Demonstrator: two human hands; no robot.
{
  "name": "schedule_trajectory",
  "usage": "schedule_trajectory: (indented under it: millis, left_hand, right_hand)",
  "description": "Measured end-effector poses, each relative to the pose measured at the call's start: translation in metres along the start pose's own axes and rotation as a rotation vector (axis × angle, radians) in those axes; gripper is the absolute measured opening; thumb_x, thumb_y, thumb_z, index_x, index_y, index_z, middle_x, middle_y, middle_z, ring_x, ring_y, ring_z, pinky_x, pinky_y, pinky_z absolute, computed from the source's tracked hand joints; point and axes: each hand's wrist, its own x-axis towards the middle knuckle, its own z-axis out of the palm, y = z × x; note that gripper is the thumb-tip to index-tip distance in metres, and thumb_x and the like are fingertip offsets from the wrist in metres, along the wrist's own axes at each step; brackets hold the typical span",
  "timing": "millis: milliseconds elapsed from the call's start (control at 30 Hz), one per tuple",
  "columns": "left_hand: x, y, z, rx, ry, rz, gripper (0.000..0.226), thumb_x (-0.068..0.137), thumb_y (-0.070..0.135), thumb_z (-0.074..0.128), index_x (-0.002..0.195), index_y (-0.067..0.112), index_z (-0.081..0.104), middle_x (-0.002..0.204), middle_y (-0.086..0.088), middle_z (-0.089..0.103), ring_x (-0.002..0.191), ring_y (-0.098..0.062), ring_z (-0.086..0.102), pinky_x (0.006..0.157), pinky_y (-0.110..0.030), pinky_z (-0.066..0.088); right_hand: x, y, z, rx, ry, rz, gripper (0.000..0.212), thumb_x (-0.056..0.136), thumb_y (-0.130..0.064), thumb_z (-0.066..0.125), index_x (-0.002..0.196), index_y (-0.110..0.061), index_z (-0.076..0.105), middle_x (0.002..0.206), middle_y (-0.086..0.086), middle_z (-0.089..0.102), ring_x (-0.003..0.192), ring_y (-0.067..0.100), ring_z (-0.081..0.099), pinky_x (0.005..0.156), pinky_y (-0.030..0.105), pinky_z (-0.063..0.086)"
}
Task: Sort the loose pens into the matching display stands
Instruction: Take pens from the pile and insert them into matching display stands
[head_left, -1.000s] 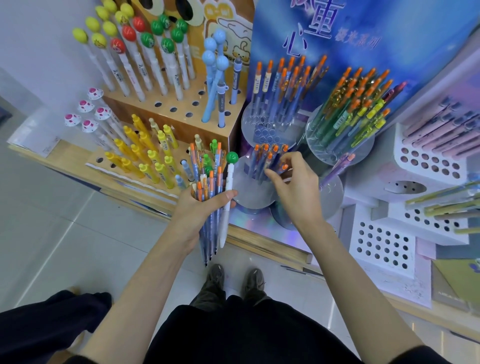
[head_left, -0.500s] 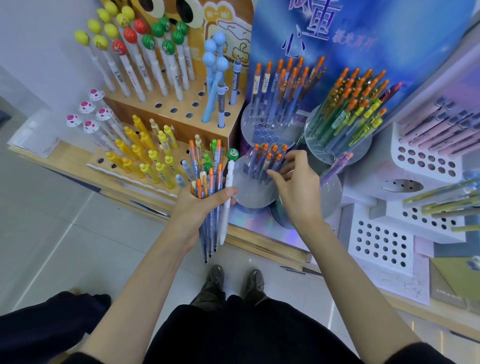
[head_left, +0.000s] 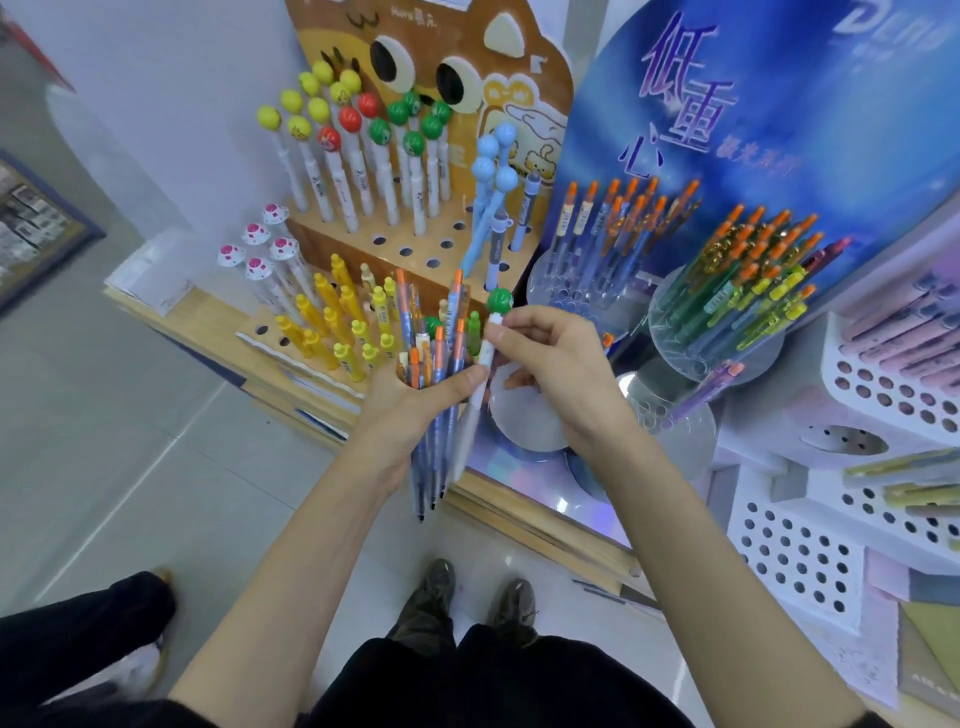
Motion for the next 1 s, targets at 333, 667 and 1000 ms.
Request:
schedule_trajectory:
  millis: [333, 667, 1000]
  left_hand:
    - [0.029, 0.043, -0.039, -0.016, 0.131, 0.169, 0.015, 0.079, 0.006, 0.072, 0.088, 0.016, 0.067, 0.072, 0.007, 0.072, 0.070, -0.013, 0.070, 0.069, -0.023, 0.055]
    - [0.072, 0.067, -0.091, 0.002, 0.095, 0.137, 0.008, 0.079, 0.017, 0.072, 0.081, 0.020, 0.065, 0.057, 0.012, 0.065, 0.054, -0.003, 0.060, 0.059, -0.017, 0.050]
    - [0.097, 0.067, -0.114, -0.020, -0.035, 0.084, 0.009, 0.081, 0.014, 0.069, 0.075, 0.021, 0.065, 0.059, 0.008, 0.062, 0.057, -0.011, 0.056, 0.059, -0.024, 0.047]
  right_hand:
    - [0.039, -0.035, 0.027, 0.029, 0.157, -0.261, 0.010, 0.091, -0.006, 0.061, 0.084, -0.013, 0.062, 0.080, 0.004, 0.064, 0.071, 0.008, 0.063, 0.061, 0.021, 0.052]
    - [0.103, -0.036, 0.089, -0.237, 0.392, -0.460, 0.013, 0.091, -0.013, 0.060, 0.098, -0.003, 0.066, 0.089, 0.003, 0.067, 0.079, 0.006, 0.062, 0.062, 0.014, 0.049]
    - [0.142, -0.023, 0.114, -0.454, 0.393, -0.414, 0.012, 0.090, -0.013, 0.061, 0.082, -0.004, 0.062, 0.073, -0.003, 0.060, 0.072, 0.013, 0.058, 0.066, 0.022, 0.043]
